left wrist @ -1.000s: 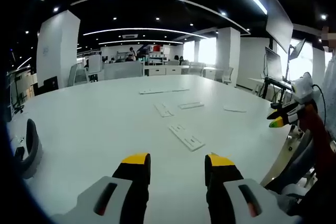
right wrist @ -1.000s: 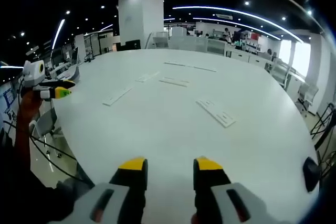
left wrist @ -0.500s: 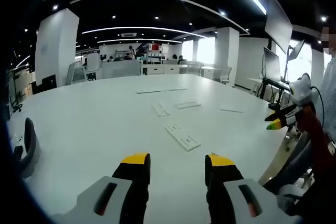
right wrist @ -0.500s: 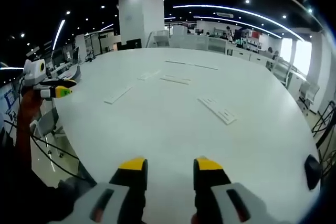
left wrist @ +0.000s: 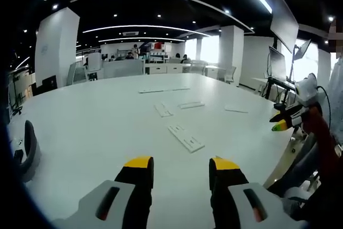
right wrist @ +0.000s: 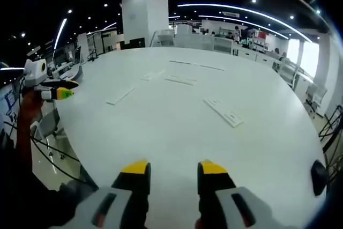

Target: Locate the socket holder cover, grip the socket holder cover, clip it into the socket holder slot.

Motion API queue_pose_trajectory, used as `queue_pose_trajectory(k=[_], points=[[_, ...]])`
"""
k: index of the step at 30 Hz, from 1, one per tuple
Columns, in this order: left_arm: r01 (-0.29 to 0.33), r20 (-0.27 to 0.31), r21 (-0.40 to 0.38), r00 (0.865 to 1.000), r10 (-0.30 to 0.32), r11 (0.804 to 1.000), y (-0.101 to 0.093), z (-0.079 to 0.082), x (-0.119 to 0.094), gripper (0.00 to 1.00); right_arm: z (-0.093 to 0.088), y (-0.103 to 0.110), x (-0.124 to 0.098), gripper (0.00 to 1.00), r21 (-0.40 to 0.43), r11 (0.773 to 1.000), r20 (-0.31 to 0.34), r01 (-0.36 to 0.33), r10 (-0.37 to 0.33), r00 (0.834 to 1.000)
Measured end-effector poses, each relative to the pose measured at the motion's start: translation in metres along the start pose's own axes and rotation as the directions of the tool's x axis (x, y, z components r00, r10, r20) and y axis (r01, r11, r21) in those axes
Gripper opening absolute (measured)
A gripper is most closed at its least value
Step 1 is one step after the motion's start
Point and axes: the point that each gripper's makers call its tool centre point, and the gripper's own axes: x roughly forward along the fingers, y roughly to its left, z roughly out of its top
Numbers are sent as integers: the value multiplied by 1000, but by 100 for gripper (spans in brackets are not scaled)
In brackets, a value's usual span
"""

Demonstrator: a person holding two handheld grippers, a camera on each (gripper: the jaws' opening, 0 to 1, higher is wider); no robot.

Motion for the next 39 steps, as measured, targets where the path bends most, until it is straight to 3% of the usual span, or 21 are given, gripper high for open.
queue_pose_trajectory(k=[19, 39], points=[[1, -8, -9, 1000, -1, 1000, 6, -3, 10, 42, 3, -8, 12, 36, -5, 1000, -28, 11, -11, 1000], [6, -1, -2, 1000, -6, 1000, 7, 4, 26, 42, 24, -25, 33, 36, -49, 999, -55, -11, 8, 998]])
